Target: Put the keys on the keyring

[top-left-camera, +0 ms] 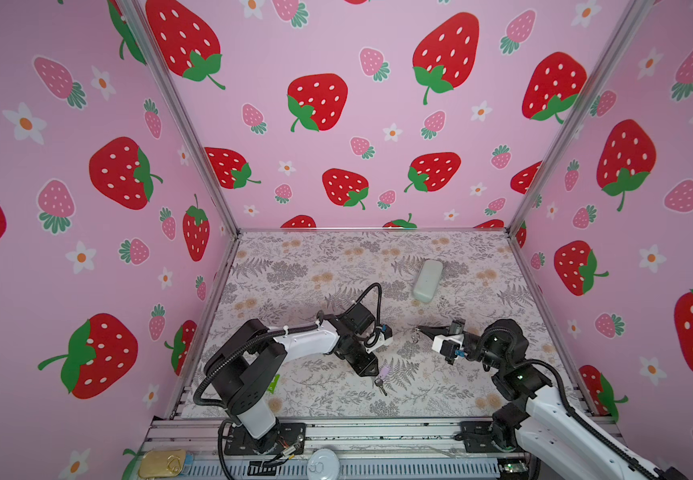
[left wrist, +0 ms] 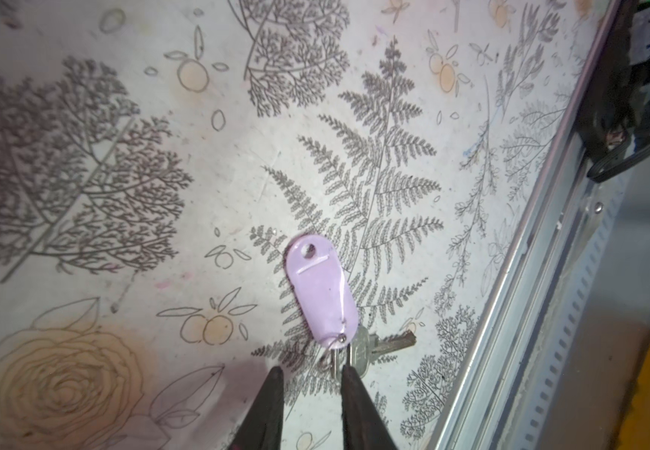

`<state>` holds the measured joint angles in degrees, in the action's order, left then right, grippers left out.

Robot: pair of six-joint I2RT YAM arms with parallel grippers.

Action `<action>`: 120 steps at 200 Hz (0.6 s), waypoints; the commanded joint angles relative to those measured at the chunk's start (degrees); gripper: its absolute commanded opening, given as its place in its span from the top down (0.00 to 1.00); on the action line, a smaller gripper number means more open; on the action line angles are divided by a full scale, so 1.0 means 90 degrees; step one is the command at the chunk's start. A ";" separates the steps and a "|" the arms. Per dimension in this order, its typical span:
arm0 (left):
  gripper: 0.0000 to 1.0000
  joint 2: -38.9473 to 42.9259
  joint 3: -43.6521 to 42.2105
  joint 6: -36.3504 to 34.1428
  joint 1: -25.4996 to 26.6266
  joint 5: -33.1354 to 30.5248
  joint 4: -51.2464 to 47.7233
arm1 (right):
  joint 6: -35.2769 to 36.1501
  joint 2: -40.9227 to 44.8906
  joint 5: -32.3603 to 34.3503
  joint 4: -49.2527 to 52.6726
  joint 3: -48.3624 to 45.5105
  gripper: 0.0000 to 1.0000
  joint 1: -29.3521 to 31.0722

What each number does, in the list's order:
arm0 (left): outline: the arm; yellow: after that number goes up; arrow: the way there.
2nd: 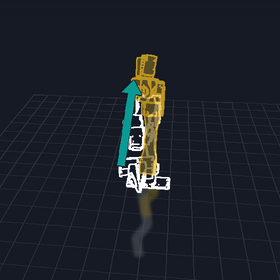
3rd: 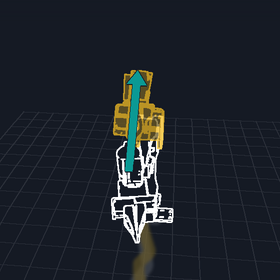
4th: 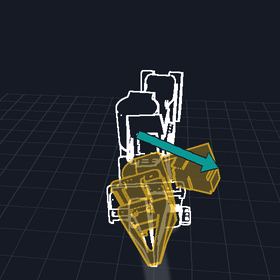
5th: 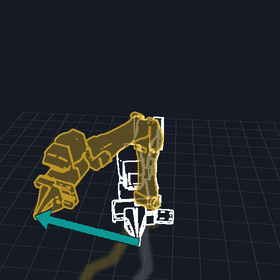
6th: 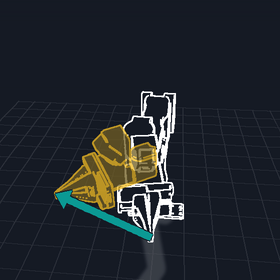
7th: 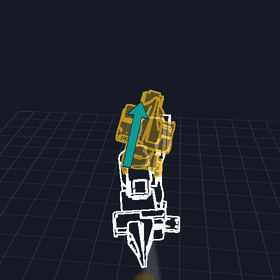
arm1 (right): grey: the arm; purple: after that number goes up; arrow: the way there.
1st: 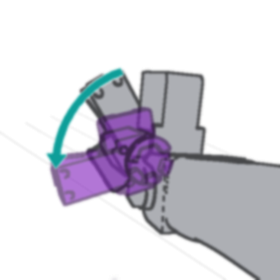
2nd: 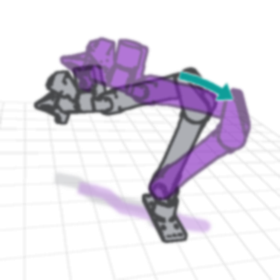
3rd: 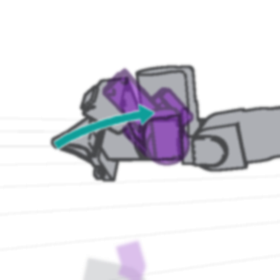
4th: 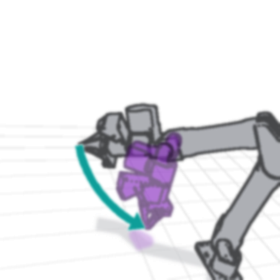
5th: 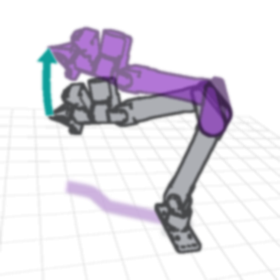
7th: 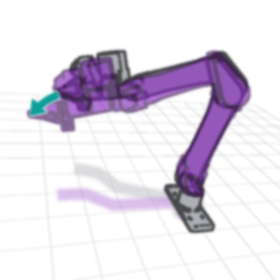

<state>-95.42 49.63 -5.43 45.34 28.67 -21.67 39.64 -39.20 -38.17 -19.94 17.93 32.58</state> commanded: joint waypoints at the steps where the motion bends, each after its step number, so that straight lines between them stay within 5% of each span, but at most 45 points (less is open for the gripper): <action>1: 0.71 -0.0084 -0.0092 0.0133 0.0117 0.0060 0.0050 | -0.0029 0.0078 -0.0134 0.0008 -0.0030 1.00 0.0051; 84: 0.69 -0.0078 -0.0235 0.0621 0.0666 -0.1323 0.0221 | 0.0000 0.0212 -0.0128 0.0097 -0.0030 1.00 0.0149; 120: 0.73 0.0011 -0.0406 0.0633 0.0740 -0.1389 0.0318 | 0.0029 0.0244 -0.0121 0.0126 -0.0030 1.00 0.0179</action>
<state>-94.59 48.12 -0.49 51.57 20.73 -17.74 39.68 -37.91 -38.17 -18.90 17.93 33.67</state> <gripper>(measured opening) 0.282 0.043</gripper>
